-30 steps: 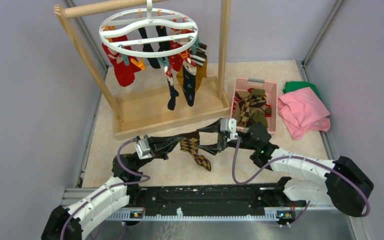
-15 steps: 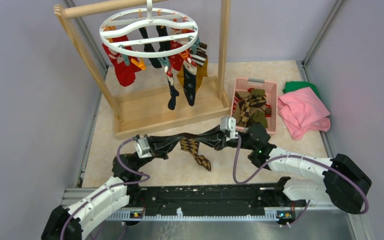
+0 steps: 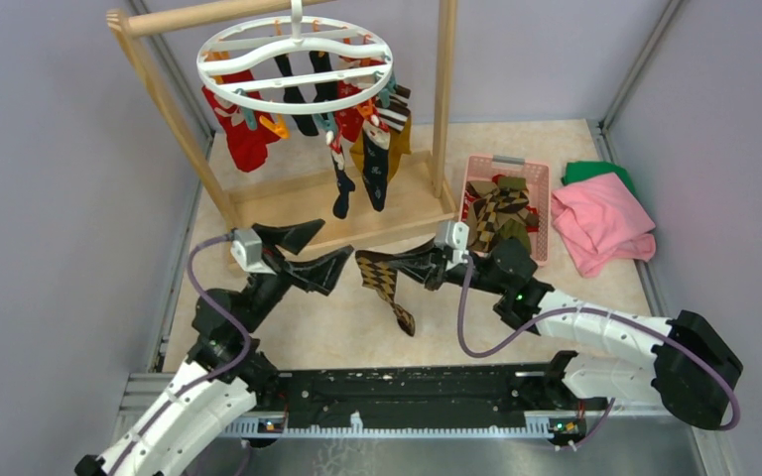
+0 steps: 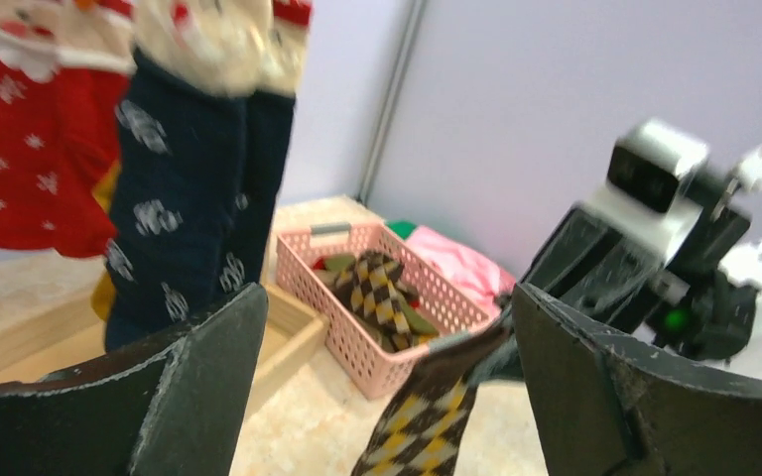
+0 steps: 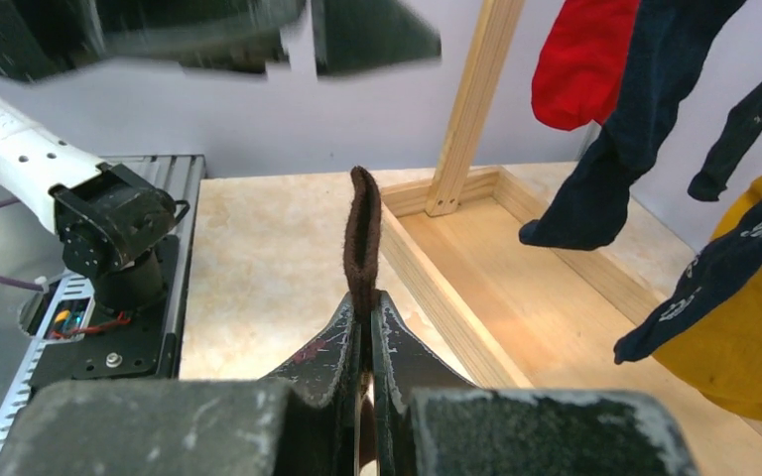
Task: Clip the socks to the hanger
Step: Open the clamp at the hanger.
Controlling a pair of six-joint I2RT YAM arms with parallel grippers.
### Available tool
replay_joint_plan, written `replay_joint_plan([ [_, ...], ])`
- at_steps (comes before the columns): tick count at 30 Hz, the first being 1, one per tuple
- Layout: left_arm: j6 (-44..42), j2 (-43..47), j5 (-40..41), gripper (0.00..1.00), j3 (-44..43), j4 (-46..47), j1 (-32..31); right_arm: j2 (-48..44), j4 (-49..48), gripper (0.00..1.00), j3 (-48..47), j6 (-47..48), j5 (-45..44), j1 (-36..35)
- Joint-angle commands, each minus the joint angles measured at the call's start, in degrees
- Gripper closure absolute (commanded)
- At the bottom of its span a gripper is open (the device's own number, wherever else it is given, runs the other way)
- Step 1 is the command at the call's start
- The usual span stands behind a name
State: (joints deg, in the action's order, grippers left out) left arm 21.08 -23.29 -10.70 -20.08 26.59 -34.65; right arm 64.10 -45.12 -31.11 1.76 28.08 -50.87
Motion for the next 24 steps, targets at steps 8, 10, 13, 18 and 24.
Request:
replay_joint_plan([
  [8, -0.24, -9.39, 14.81, 0.02, -35.13, -39.95, -0.2, 1.34, 2.44, 1.0, -5.11, -2.11, -4.52, -0.55],
  [10, -0.44, -12.04, 17.39, 0.03, -39.42, -43.36, -0.21, 1.38, 2.3, 1.0, -5.1, -3.22, -4.91, -0.54],
  [13, -0.77, -15.53, 19.74, 0.08, -44.84, -45.67, -0.23, 1.38, 2.39, 1.0, -5.27, -3.41, -4.86, -0.49],
  [18, -1.13, -21.18, 22.61, 0.09, -51.59, -49.39, -0.23, 1.19, 2.47, 1.0, -5.23, -3.95, -4.51, -0.42],
  [24, -1.12, -27.95, 20.5, 0.09, -61.16, -54.68, 0.73, 0.6, 2.22, 1.0, -4.38, -5.25, -4.04, 0.6],
])
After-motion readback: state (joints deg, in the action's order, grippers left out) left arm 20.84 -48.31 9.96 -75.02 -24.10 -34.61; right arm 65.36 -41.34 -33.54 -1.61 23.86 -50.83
